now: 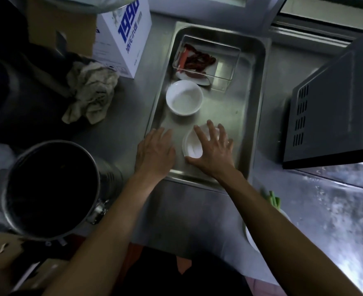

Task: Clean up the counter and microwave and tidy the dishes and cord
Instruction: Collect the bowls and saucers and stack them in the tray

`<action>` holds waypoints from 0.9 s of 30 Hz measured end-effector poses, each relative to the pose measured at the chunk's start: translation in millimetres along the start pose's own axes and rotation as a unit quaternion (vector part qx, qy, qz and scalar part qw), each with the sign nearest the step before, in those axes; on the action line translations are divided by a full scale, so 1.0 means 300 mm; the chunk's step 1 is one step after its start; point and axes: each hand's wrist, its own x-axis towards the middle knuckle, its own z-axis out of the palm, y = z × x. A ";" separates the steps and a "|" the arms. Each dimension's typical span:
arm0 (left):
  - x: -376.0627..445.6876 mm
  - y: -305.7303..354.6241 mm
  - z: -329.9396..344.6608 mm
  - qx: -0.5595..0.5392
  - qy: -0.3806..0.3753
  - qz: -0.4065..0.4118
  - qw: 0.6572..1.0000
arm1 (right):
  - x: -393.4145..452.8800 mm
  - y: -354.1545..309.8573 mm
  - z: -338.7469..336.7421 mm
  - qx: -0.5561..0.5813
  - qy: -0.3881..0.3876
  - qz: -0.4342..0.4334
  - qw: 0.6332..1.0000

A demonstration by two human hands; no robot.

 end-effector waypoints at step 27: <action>-0.021 0.124 0.009 -0.067 -0.025 0.095 0.993 | -0.204 0.071 -0.027 0.058 0.131 0.068 0.987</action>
